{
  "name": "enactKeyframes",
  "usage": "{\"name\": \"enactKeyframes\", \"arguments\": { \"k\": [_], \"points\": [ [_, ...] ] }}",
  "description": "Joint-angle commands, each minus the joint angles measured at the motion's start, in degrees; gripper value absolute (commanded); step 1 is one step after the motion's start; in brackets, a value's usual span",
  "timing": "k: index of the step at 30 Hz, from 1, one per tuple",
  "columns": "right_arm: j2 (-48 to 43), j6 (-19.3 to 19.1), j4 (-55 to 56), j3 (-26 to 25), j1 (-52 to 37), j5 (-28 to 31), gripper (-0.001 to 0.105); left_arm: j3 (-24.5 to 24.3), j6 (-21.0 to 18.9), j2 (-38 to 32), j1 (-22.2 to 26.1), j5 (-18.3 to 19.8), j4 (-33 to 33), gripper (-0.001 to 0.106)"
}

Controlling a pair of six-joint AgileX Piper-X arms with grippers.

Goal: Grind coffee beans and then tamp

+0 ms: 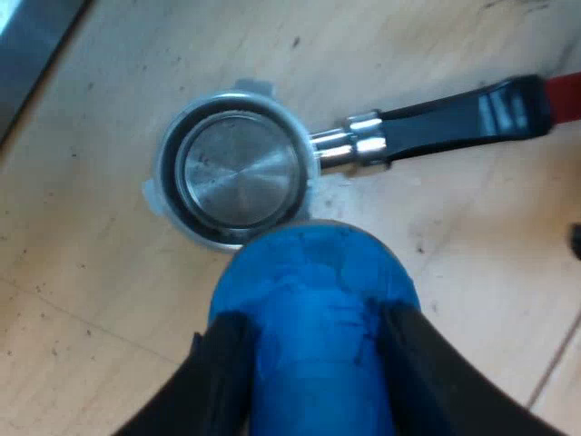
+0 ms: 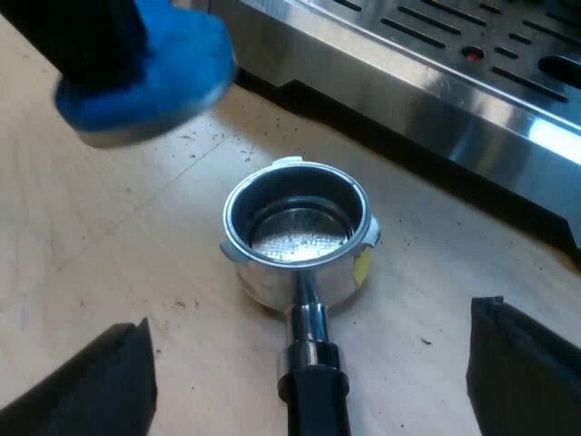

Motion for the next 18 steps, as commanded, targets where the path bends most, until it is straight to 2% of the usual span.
{"name": "enactKeyframes", "arguments": {
  "k": [1,6,10,18],
  "points": [
    [-0.2,-0.3,-0.4,0.1,0.0,0.4,0.072,-0.6,0.4,0.5,-0.3,-0.6,-1.8,0.0],
    [-0.2,-0.3,-0.4,0.1,0.0,0.4,0.072,-0.6,0.4,2.3,-0.3,0.2,-6.0,0.0],
    [-0.2,-0.3,-0.4,0.1,0.0,0.4,0.072,-0.6,0.4,3.5,-0.3,1.0,-6.9,0.0],
    [-0.2,-0.3,-0.4,0.1,0.0,0.4,0.072,-0.6,0.4,7.7,-0.3,0.1,-8.4,0.0]
  ]
}}
